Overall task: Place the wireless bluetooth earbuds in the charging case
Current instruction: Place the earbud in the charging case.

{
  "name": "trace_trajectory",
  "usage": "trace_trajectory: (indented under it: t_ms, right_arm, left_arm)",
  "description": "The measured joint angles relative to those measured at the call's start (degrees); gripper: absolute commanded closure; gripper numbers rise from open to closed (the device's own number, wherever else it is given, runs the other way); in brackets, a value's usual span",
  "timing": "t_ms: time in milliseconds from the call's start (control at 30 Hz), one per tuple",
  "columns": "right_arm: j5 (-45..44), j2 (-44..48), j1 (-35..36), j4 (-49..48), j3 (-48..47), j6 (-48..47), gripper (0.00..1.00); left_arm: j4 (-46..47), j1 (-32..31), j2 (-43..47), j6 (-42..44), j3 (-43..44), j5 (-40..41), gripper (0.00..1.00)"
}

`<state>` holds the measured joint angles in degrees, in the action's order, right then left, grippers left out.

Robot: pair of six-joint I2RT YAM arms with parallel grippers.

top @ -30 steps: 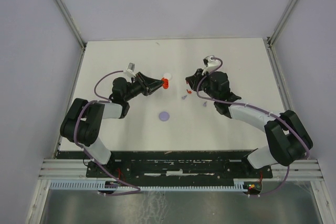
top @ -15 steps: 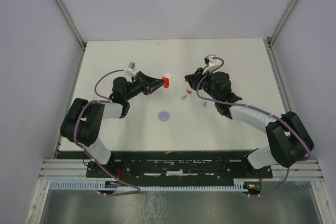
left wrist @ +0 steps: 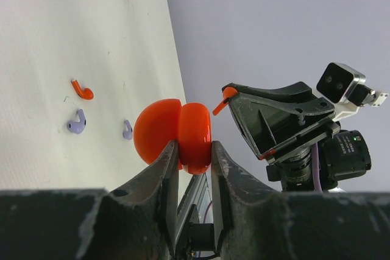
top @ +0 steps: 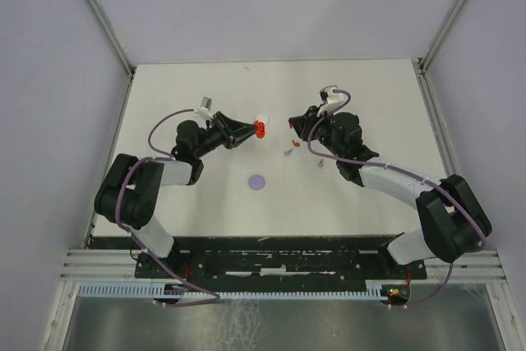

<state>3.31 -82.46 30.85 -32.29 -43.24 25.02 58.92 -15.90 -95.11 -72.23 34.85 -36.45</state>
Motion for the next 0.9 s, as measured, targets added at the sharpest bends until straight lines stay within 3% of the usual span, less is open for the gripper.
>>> trace_trajectory:
  t_ms: [300,567,900]
  right_arm:
    - [0.63,0.0,0.0,0.7,-0.07,0.2,0.91]
    - [0.63,1.42,-0.02,16.5,-8.46,1.14,0.91]
    - [-2.56,5.2,-0.17,26.88,-11.74,2.73,0.91]
  left_arm:
    - [0.0,-0.11,0.0,0.0,0.0,-0.13,0.97]
    - [1.09,-0.37,0.2,-1.27,0.0,-0.15,0.97]
    - [-0.46,-0.74,5.2,-1.25,-0.44,-0.13,0.97]
